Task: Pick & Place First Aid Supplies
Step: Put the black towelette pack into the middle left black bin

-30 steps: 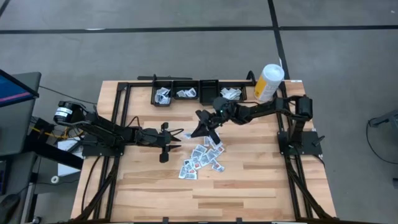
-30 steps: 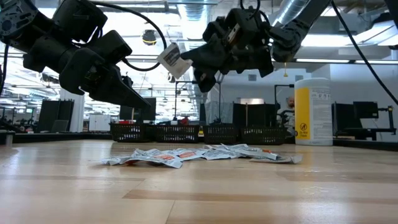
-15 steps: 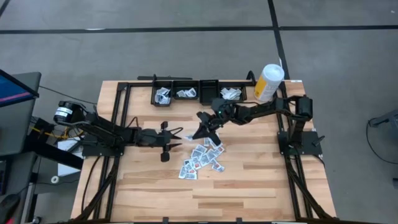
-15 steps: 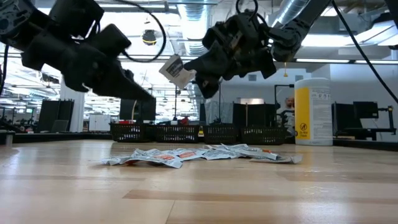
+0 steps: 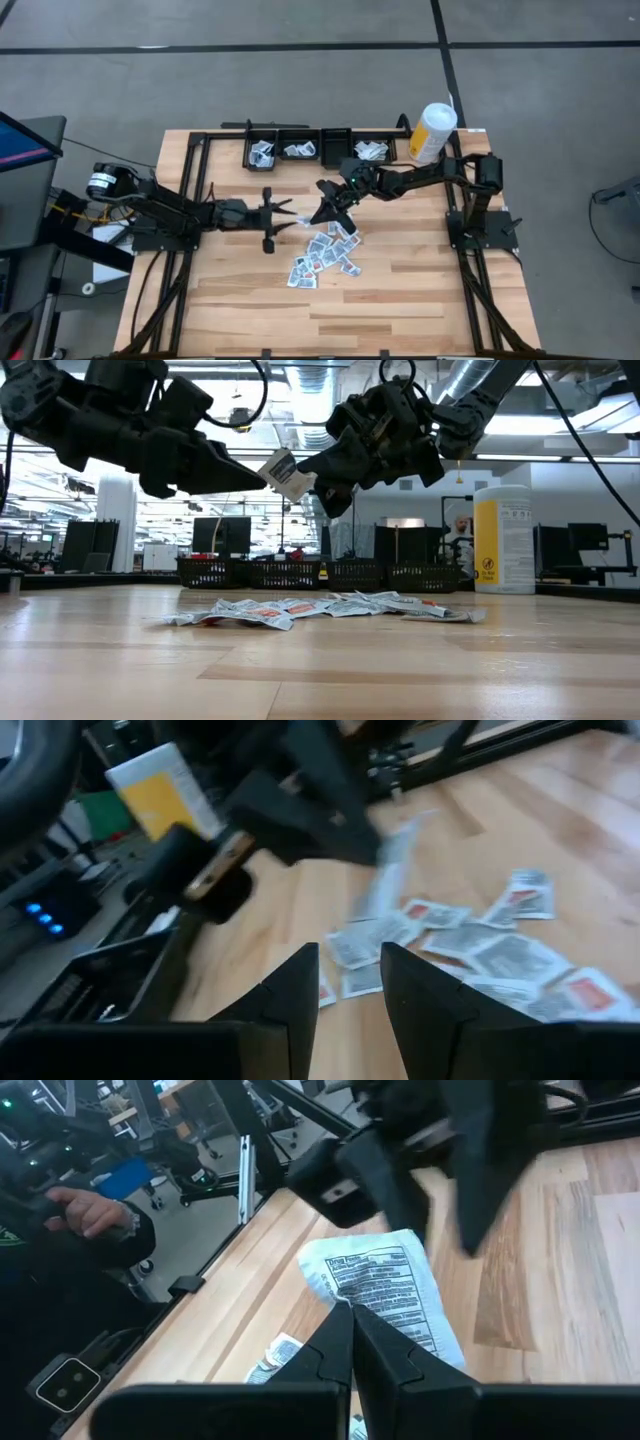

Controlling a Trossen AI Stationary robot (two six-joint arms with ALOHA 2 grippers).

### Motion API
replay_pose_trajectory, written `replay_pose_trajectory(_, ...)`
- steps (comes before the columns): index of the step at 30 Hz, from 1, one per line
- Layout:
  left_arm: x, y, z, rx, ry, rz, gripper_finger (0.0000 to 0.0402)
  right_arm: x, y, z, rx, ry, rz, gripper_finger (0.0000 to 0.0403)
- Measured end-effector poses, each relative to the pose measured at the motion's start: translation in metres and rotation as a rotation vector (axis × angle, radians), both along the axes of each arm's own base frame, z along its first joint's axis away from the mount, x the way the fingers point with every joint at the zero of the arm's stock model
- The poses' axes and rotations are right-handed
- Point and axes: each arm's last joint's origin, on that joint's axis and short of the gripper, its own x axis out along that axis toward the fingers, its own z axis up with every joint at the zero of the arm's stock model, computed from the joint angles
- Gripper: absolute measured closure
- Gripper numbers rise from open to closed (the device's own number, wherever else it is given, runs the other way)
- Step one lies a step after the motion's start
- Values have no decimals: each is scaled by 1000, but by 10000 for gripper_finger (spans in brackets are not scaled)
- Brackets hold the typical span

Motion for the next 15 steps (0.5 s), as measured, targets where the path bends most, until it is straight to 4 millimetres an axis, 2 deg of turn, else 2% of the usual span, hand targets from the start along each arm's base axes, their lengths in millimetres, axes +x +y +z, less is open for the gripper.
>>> replay_pose_trajectory(5,1,9,1,-3,-8,14,289,0,0,0,0,-1,4,403)
replay_pose_trajectory(15,1,5,4,-12,-43,-222,289,0,0,0,-24,-18,6,403)
